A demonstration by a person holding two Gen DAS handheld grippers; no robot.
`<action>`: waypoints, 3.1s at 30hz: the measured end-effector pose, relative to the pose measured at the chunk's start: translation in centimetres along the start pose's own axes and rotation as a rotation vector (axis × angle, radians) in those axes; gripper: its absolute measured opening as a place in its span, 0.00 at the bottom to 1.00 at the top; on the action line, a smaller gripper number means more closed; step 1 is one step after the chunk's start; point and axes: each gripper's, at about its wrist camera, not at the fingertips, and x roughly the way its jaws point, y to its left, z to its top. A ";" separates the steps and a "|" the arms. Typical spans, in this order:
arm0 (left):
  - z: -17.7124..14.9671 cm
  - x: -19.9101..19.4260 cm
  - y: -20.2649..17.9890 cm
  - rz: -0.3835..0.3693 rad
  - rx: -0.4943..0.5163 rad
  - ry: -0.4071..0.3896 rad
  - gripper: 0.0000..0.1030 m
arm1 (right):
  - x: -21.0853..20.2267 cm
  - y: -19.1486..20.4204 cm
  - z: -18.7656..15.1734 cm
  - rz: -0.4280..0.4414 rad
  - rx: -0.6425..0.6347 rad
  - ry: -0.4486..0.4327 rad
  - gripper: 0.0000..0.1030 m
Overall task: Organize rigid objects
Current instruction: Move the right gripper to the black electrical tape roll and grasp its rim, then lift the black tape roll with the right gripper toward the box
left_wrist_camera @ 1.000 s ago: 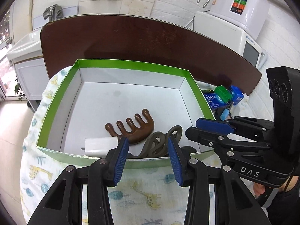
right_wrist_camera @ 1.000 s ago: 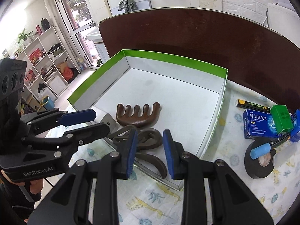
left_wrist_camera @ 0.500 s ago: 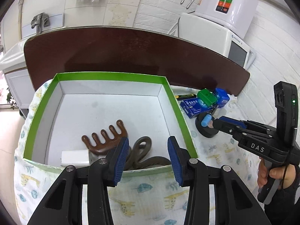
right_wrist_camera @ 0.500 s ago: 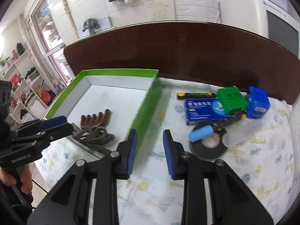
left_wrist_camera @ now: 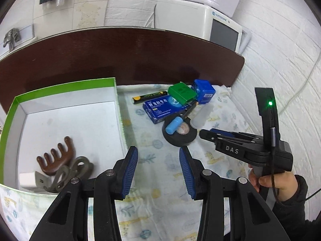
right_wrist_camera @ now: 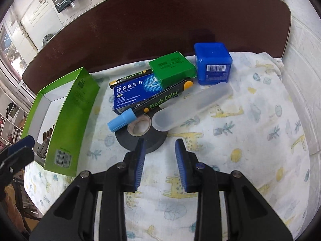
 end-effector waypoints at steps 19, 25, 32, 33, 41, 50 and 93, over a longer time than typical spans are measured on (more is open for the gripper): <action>3.0 11.2 -1.5 0.017 -0.139 0.205 0.41 | 3.7 -2.0 1.5 0.120 0.151 0.066 0.31; 2.8 12.9 -0.8 -0.030 -0.170 0.253 0.37 | 3.9 -2.8 1.8 0.177 0.194 0.087 0.29; 2.7 13.5 -0.4 -0.053 -0.168 0.231 0.35 | 4.2 -3.2 2.0 0.238 0.193 0.116 0.24; 2.8 13.6 -0.3 -0.054 -0.173 0.231 0.32 | 4.5 -3.2 2.2 0.251 0.192 0.125 0.24; 2.9 13.3 -1.3 -0.034 -0.118 0.231 0.31 | 4.7 -3.4 2.3 0.276 0.226 0.178 0.25; 1.5 10.7 -3.2 -0.039 -0.069 0.208 0.31 | 2.6 -2.5 0.6 0.252 0.199 0.174 0.26; 1.1 -2.5 1.6 0.077 -0.040 -0.074 0.32 | -4.5 8.7 1.1 0.341 -0.102 -0.008 0.26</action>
